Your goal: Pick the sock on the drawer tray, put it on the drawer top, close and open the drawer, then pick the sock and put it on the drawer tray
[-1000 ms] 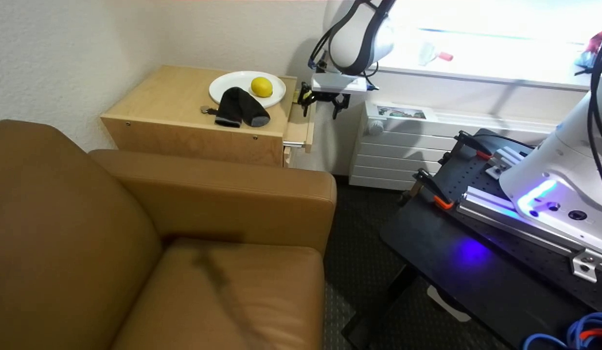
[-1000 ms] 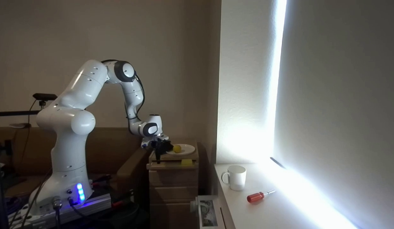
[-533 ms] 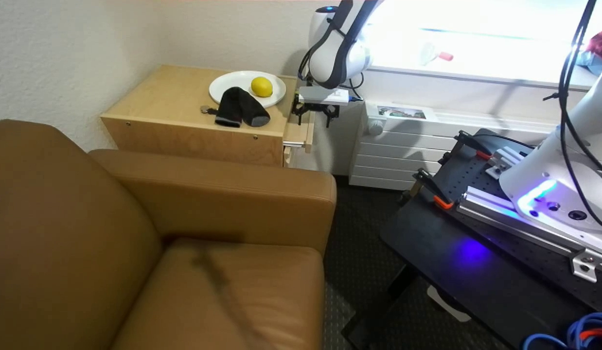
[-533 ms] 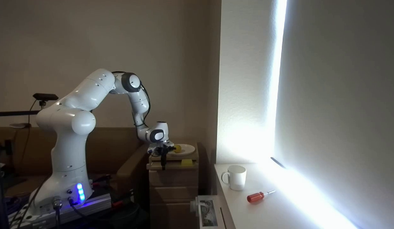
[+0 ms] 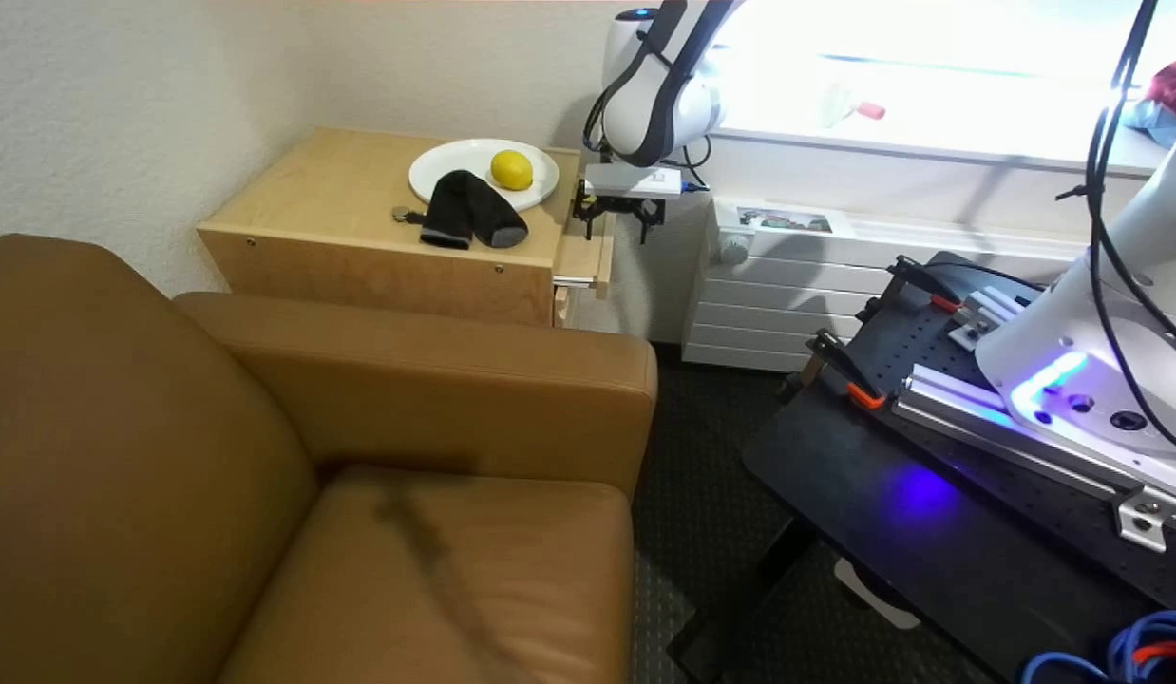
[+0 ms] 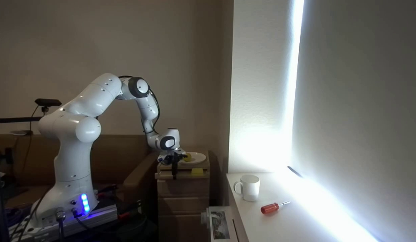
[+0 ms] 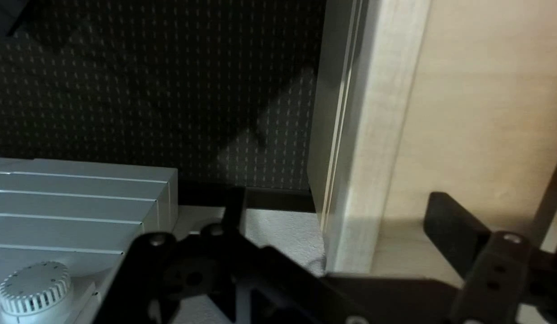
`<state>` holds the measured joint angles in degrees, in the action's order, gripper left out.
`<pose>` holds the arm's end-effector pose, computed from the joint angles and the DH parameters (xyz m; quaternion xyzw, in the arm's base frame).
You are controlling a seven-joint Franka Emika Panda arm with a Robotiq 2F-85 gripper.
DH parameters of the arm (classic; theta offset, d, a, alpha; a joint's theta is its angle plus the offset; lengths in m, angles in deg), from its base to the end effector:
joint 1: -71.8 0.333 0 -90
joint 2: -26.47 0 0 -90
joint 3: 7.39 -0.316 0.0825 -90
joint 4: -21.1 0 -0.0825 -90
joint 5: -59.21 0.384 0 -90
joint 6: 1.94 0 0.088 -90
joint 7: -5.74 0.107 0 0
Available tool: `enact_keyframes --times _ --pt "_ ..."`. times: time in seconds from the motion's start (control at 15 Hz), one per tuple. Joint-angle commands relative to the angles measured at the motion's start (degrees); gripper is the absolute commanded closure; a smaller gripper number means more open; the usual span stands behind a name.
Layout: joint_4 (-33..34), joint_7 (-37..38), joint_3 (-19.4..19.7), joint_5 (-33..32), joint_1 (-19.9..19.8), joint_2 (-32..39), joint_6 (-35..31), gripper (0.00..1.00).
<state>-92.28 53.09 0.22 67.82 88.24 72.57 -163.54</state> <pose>0.5847 0.0812 0.0626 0.9260 -0.3760 0.0319 0.0079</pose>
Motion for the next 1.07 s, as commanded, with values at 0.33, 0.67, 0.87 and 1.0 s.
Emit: enact_keyframes --times 0.33,0.67,0.87,1.0 --pt "-4.21 0.03 1.93 2.72 -3.75 1.72 -2.93 0.00" --pt "-7.65 -0.15 1.82 4.23 -5.16 1.51 -3.48 0.00" --pt "-10.53 -0.02 2.68 3.97 -5.47 1.20 -3.60 0.00" --pt "-12.40 0.39 3.42 3.75 -5.41 0.43 -3.07 0.00"
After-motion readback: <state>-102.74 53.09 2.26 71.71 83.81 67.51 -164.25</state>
